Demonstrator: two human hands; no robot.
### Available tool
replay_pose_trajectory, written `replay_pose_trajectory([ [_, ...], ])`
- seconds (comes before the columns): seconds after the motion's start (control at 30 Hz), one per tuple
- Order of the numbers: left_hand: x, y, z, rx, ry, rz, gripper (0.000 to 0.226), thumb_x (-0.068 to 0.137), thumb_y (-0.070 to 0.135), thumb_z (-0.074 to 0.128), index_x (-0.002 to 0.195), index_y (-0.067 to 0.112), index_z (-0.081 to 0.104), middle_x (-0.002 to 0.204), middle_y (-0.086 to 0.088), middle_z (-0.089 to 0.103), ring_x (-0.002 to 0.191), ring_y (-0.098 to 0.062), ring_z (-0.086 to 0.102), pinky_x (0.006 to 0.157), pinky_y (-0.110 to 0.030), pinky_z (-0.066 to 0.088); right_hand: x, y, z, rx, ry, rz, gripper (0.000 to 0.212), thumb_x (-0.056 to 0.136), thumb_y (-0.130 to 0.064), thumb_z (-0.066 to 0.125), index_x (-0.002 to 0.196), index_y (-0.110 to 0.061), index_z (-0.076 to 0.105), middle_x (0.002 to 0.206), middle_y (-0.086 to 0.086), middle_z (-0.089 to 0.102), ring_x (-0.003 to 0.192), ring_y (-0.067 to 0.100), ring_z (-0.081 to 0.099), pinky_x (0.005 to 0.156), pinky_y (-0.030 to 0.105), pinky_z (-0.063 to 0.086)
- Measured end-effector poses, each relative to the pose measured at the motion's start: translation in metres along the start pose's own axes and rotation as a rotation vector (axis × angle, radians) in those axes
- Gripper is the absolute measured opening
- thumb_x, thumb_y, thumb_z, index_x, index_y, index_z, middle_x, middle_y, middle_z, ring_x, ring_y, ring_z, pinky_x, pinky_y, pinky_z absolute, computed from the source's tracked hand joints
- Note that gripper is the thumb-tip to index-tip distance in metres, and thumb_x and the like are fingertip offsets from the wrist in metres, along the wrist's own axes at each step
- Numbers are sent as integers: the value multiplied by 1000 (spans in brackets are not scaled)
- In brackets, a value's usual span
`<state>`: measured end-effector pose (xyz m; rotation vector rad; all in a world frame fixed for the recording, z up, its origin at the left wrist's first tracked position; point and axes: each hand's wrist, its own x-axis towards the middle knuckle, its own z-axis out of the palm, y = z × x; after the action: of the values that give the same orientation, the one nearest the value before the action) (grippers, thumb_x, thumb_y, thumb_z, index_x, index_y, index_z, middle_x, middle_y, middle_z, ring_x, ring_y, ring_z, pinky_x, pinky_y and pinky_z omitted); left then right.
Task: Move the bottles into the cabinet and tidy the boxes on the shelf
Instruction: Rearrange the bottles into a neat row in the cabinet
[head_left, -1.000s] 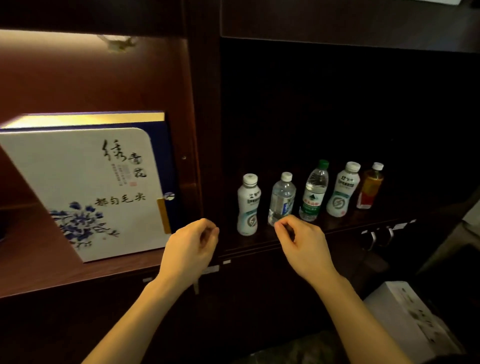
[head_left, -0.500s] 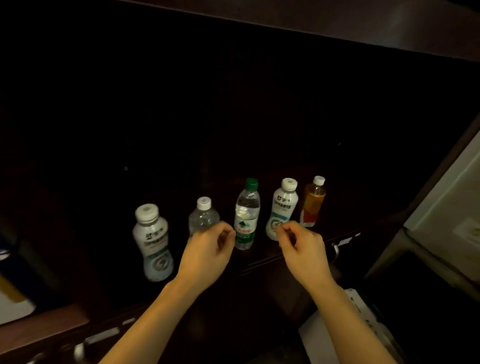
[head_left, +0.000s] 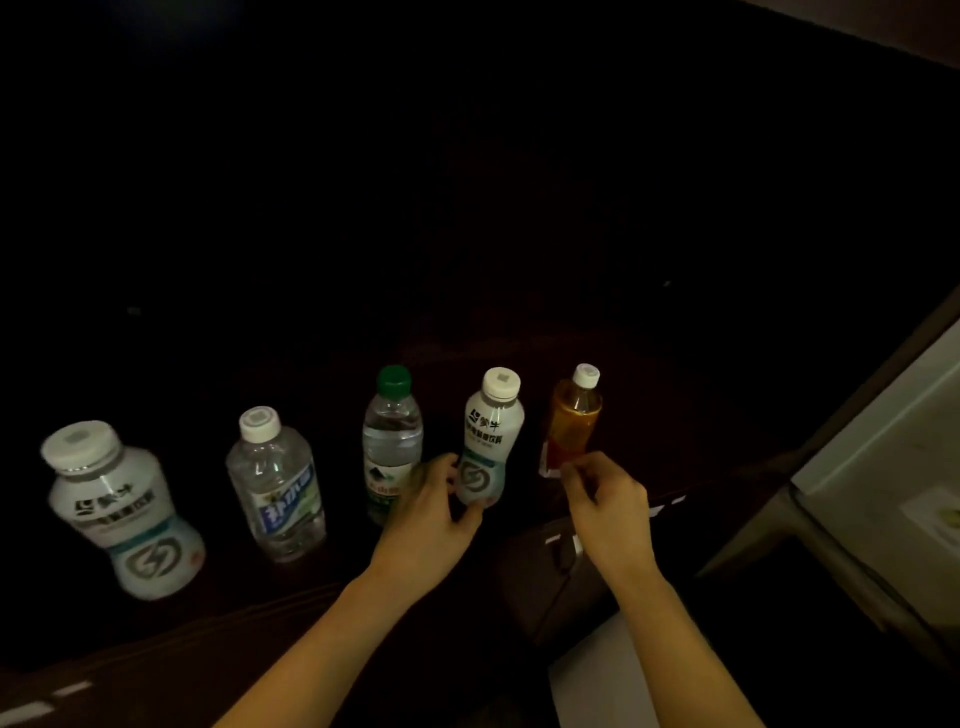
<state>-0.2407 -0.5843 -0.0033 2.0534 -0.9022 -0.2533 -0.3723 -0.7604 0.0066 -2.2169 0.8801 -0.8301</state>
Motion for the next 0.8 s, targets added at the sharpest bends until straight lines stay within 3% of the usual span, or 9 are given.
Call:
replay_pose_trajectory([
  [0.07, 4, 0, 11, 35, 4, -71, 80, 88, 47, 66, 152, 16, 29, 150, -3, 40, 136, -18, 43, 110, -37, 41, 13, 16, 2, 16, -6, 13, 7, 94, -28, 67, 97, -22, 66, 87, -6, 65, 77, 10, 64, 63, 30, 52],
  [0.13, 7, 3, 24, 44, 33, -105, 86, 87, 48, 67, 154, 15, 23, 155, -4, 35, 141, -18, 38, 113, -28, 32, 27, 31, 3, 12, -9, 14, 22, 89, -32, 73, 103, -21, 60, 97, -6, 60, 82, 6, 61, 63, 21, 45],
  [0.23, 13, 7, 38, 20, 64, -117, 84, 85, 40, 72, 152, 16, 26, 151, -2, 41, 138, -14, 40, 103, -15, 27, 43, 47, 6, 16, -38, 40, 52, 82, -38, 80, 122, -19, 52, 113, -5, 50, 95, 15, 61, 72, 26, 51],
  [0.33, 22, 10, 47, -51, 120, -132, 75, 81, 29, 78, 144, 21, 38, 139, 4, 52, 127, -9, 50, 90, -6, 36, 54, 61, 9, 17, -71, 27, 72, 78, -41, 83, 133, -17, 45, 128, 3, 48, 110, 21, 59, 83, 35, 54],
  [0.37, 24, 12, 50, -65, 139, -136, 72, 80, 27, 78, 141, 23, 40, 136, 5, 54, 124, -8, 52, 87, -6, 37, 58, 65, 10, 22, -77, 19, 76, 77, -42, 84, 136, -16, 43, 131, 5, 47, 113, 22, 58, 84, 34, 53],
  [0.57, 33, 15, 62, -81, 221, -214, 67, 80, 18, 77, 139, 17, 45, 132, -2, 58, 123, -17, 56, 102, -33, 46, 66, 75, 19, 91, -110, -2, 94, 70, -48, 87, 143, -16, 38, 140, 8, 41, 125, 25, 50, 90, 30, 45],
  [0.67, 37, 14, 68, -85, 275, -245, 60, 80, 15, 77, 134, 15, 49, 128, -2, 60, 120, -17, 57, 99, -30, 46, 68, 76, 23, 128, -130, -17, 96, 68, -50, 88, 143, -17, 38, 141, 7, 40, 129, 24, 47, 94, 32, 45],
  [0.8, 37, 13, 75, -85, 329, -254, 59, 81, 17, 77, 133, 18, 50, 126, 0, 60, 115, -13, 57, 94, -26, 46, 71, 76, 30, 178, -132, -15, 96, 65, -50, 89, 141, -18, 40, 139, 7, 42, 128, 27, 49, 98, 45, 51],
])
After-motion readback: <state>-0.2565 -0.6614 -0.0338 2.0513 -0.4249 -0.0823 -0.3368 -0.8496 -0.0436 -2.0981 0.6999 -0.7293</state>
